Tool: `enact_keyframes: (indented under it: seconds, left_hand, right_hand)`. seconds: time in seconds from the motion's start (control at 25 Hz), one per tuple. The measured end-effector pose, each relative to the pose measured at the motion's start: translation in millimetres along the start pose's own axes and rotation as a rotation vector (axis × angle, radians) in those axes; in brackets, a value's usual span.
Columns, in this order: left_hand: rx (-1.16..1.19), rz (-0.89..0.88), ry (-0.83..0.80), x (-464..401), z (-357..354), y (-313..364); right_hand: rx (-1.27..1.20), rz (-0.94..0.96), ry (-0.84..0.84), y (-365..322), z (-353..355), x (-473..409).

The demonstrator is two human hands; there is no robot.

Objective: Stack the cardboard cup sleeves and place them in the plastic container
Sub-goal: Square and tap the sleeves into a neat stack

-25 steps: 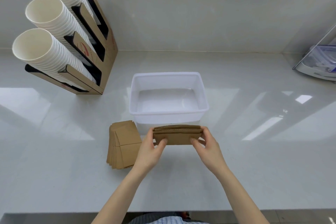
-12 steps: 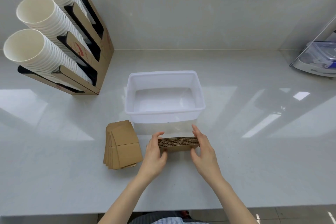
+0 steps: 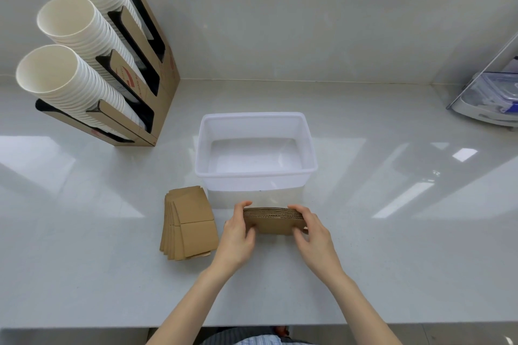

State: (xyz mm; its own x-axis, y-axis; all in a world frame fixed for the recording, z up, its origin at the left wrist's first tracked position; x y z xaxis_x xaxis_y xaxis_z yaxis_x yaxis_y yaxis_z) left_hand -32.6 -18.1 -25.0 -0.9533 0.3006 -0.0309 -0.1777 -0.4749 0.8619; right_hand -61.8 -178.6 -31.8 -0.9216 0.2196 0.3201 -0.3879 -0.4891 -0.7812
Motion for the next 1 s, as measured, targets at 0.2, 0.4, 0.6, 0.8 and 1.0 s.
enact_keyframes:
  seconds: [0.2, 0.4, 0.6, 0.8, 1.0]
  left_hand:
    - [0.092, -0.004, 0.049, -10.5, 16.0, 10.2]
    - [0.267, 0.040, 0.108, -8.4, 39.6, 9.8]
    - [0.444, 0.068, 0.184, -0.2, 56.2, 7.5]
    - [0.469, 0.074, 0.264, 4.7, 75.0, 0.9]
    - [0.446, 0.118, 0.285, 3.7, 94.6, -5.1]
  right_hand:
    - [-0.065, -0.015, -0.028, -12.1, 9.3, 1.2]
    - [-0.119, -0.044, -0.142, -33.7, 12.9, 4.4]
    - [-0.157, -0.062, -0.265, -50.3, 3.7, 5.7]
    - [-0.142, -0.097, -0.380, -62.5, -9.0, 5.7]
    - [-0.149, -0.085, -0.446, -78.1, -23.5, 1.6]
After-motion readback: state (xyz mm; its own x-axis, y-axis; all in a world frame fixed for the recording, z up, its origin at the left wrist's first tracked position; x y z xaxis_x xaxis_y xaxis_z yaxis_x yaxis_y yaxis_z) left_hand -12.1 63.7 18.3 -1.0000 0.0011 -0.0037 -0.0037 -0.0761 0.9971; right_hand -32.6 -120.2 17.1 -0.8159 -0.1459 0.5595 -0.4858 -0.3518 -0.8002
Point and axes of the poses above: each hand's wrist, its own x-axis away from the middle knuckle, its own z-axis out of the back of the hand, y = z × x, the point moved 1 cm from there along -x, towards the middle knuckle, and after that the axes turned 14 degrees about -z, right-handed, at the moved point
